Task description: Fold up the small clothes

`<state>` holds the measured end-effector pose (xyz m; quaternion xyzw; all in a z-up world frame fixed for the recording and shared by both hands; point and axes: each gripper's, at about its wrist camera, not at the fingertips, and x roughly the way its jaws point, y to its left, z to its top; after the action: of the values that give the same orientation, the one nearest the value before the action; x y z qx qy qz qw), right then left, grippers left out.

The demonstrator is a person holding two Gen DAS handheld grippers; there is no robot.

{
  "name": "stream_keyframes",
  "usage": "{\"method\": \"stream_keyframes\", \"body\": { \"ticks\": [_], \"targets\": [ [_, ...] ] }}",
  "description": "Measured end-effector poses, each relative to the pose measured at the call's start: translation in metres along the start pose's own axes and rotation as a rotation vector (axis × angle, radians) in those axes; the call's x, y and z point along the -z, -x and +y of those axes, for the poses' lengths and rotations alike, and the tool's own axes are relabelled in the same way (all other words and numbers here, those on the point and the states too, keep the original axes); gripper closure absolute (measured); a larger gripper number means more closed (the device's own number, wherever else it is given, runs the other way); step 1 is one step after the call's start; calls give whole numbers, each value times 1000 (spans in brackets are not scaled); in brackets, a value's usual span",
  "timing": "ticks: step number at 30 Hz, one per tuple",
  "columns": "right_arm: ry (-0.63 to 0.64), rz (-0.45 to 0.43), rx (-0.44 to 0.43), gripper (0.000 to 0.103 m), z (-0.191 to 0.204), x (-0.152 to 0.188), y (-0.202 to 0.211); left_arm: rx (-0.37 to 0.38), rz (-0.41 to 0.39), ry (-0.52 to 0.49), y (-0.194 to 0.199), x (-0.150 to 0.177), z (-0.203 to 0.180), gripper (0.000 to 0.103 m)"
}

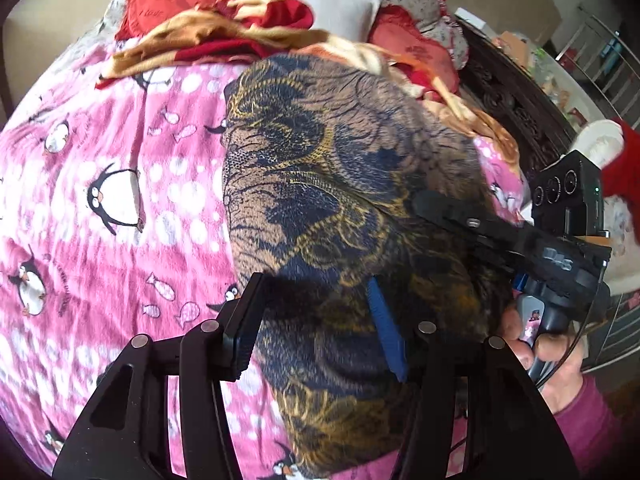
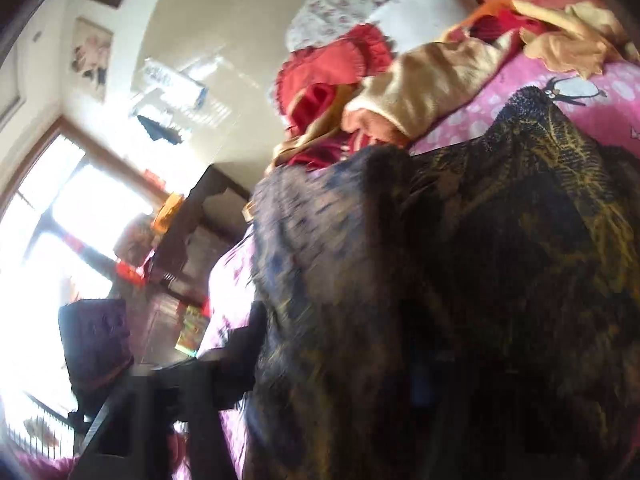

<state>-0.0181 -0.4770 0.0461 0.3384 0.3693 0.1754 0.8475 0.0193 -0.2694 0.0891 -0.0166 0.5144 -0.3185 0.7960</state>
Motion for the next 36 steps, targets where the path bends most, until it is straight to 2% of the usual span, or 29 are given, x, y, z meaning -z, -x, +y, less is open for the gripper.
{"method": "stream_keyframes", "body": {
  "ticks": [1, 3, 7, 12, 15, 19, 20, 22, 23, 24, 25, 27, 29, 31, 33, 35, 36],
  "targets": [
    [1, -4, 21, 82, 0, -2, -1, -1, -1, 9, -2, -2, 1, 51],
    [13, -11, 7, 87, 5, -2, 2, -2, -9, 8, -2, -2, 0, 51],
    [67, -35, 35, 89, 21, 0, 24, 18, -15, -10, 0, -3, -7, 51],
    [134, -63, 99, 89, 30, -13, 63, 42, -41, -52, -1, -8, -27, 51],
    [143, -46, 214, 89, 19, -25, 74, 4, -35, -81, -11, -7, -38, 51],
    [113, 6, 388, 89, -7, -27, 66, -49, -16, -133, -32, -3, -52, 51],
    [104, 7, 395, 89, -12, -24, 65, -77, -8, -157, -37, -1, -56, 51],
    [106, -3, 384, 85, -16, -20, 67, -108, -12, -202, -40, 1, -62, 51],
    [105, -4, 387, 78, -15, -21, 70, -118, -16, -216, -41, 1, -63, 51],
    [96, -9, 414, 61, -14, -22, 77, -119, -18, -218, -42, 1, -62, 51],
    [90, -39, 452, 55, -14, -22, 87, -111, -18, -208, -41, 0, -60, 51],
    [106, -122, 475, 55, -6, -23, 109, -94, -25, -177, -42, -2, -58, 51],
    [132, -143, 420, 55, 3, -28, 117, -82, -40, -143, -42, -6, -55, 51],
    [183, -130, 382, 59, 12, -32, 109, -82, -53, -124, -42, -9, -55, 51],
    [246, -106, 384, 61, 20, -34, 92, -92, -58, -122, -44, -12, -57, 51],
    [271, -68, 430, 61, 17, -37, 68, -110, -49, -132, -49, -15, -59, 47],
    [268, -43, 495, 62, 10, -40, 54, -114, -36, -144, -53, -18, -61, 45]
  ]
}}
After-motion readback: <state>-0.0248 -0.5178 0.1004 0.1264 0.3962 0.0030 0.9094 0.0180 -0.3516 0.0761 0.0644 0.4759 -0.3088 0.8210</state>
